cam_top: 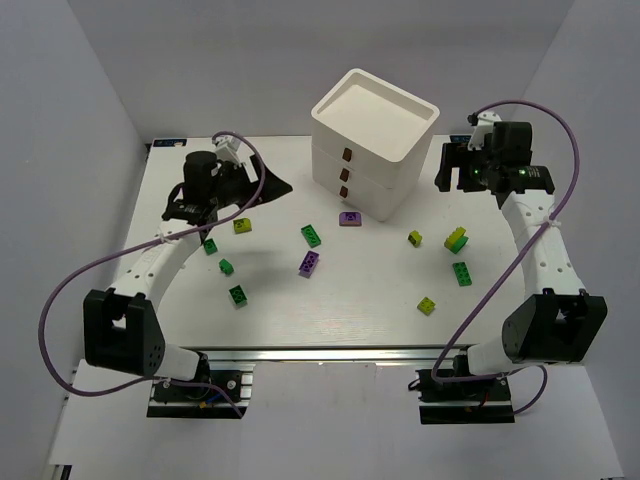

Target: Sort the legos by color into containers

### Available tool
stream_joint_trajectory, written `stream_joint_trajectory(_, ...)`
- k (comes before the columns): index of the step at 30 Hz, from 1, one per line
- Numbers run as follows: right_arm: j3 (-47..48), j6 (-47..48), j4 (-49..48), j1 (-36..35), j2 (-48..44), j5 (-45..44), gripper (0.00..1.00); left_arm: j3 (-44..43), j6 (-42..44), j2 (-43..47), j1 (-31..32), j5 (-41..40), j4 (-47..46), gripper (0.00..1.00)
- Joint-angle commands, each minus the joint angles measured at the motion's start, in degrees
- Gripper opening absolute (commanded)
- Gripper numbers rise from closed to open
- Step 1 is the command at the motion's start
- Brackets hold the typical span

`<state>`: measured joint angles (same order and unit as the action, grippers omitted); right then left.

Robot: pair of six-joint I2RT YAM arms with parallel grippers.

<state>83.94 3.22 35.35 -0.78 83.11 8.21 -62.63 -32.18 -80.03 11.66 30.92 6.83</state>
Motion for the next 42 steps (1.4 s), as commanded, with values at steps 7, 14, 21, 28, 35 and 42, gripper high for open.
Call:
stream_joint_trajectory(7,0.96,16.88,2.25,-0.54,-2.43,18.56,0.89,-7.93,-2.26,-8.47,7.4,3.1,-3.57,0.72)
stream_joint_trajectory(14,1.31,27.71,5.25,-3.26,-3.13,26.33,0.89,-14.96,-0.17,-16.12,10.05,-0.76,-4.37,0.32)
stream_joint_trajectory(21,-0.17,25.62,0.1,-5.72,-4.36,35.83,0.09,-24.7,8.18,-26.22,12.07,-6.83,-5.07,0.62)
stream_joint_trajectory(28,-2.74,11.65,-8.73,-8.1,-4.98,32.05,0.48,-31.06,14.33,-33.35,14.61,-8.68,-10.85,0.72)
stream_joint_trajectory(35,-3.61,10.4,-9.43,-8.98,-4.54,30.47,0.54,-37.47,19.79,-37.56,17.16,-12.81,-9.64,0.71)
stream_joint_trajectory(42,-3.61,9.96,-9.16,-8.8,-3.83,29.15,0.54,-41.52,22.42,-39.94,19.01,-16.84,-8.33,0.65)
